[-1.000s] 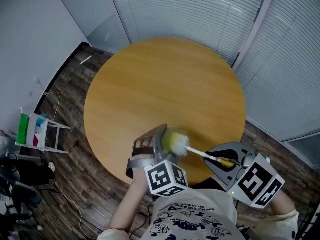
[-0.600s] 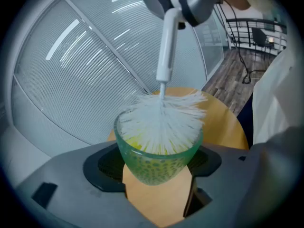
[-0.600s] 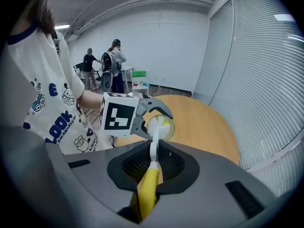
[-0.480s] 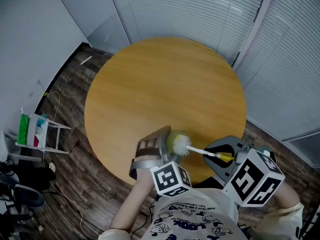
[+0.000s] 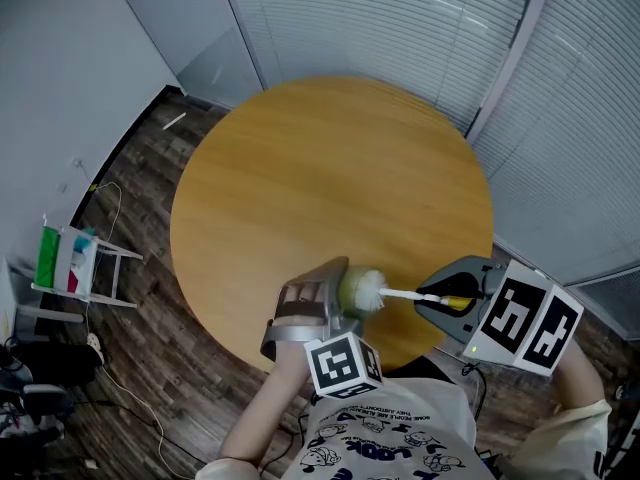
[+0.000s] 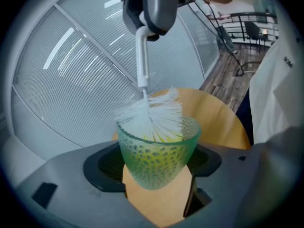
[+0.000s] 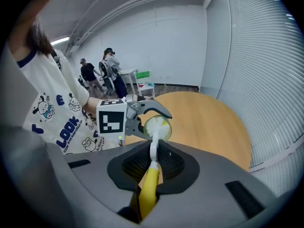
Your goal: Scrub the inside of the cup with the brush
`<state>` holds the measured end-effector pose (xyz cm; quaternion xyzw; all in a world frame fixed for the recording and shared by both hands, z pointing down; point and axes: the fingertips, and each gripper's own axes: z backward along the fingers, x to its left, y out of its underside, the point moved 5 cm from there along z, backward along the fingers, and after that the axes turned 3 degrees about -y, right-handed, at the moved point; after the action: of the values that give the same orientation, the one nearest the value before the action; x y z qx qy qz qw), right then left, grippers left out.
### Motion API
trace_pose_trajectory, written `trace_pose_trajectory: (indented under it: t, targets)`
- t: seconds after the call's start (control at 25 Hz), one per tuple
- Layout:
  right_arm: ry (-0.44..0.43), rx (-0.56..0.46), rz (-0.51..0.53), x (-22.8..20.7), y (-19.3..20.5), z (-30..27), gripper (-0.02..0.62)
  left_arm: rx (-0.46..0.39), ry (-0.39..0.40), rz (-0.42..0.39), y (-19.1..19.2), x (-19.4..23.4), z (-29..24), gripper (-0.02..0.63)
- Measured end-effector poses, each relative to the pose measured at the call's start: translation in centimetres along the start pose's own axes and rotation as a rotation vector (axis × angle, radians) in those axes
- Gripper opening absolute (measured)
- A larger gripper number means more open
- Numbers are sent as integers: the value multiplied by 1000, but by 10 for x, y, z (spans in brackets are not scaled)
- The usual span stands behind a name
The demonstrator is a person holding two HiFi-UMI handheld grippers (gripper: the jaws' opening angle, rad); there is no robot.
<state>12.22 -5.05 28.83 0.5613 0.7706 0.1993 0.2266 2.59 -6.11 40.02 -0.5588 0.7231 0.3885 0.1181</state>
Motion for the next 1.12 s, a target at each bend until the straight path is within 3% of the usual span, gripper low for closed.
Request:
trace_pose_trajectory:
  t: [0.72, 1.12]
  targets:
    - [-215, -200, -328, -23, 31, 3, 46, -104, -9, -31, -2, 1, 14, 382]
    - [-257, -279, -405, -28, 38, 8, 46, -135, -31, 26, -7, 13, 19, 382]
